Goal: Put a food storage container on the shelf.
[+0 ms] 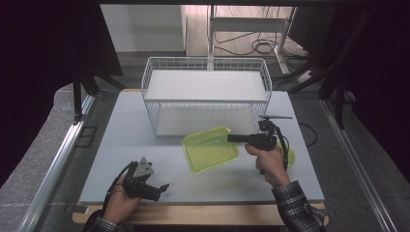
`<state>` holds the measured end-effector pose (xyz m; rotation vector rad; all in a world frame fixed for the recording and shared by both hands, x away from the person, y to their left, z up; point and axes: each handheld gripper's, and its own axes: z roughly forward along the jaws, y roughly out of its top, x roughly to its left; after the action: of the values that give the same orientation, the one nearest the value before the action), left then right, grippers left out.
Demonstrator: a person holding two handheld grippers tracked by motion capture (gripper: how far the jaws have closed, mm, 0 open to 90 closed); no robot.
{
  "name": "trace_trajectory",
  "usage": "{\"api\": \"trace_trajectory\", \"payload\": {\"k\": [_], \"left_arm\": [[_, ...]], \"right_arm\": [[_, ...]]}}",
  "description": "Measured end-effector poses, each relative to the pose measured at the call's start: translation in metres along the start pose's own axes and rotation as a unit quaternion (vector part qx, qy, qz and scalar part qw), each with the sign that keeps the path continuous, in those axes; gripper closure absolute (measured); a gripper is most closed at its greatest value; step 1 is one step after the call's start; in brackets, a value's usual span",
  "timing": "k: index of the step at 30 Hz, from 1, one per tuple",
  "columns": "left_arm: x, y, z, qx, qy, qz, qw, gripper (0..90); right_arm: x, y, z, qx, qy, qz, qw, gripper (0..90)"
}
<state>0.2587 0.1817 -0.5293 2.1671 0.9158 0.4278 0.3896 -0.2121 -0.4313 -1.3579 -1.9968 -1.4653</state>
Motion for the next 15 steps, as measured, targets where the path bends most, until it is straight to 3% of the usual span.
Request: {"api": "trace_trajectory", "payload": {"k": [15], "left_arm": [[0.001,0.000,0.000,0.000,0.001,0.001,1.0000,2.1]], "right_arm": [[0.021,0.032,-0.017,-0.028,0.004,-0.013,0.9995,80.1]]}}
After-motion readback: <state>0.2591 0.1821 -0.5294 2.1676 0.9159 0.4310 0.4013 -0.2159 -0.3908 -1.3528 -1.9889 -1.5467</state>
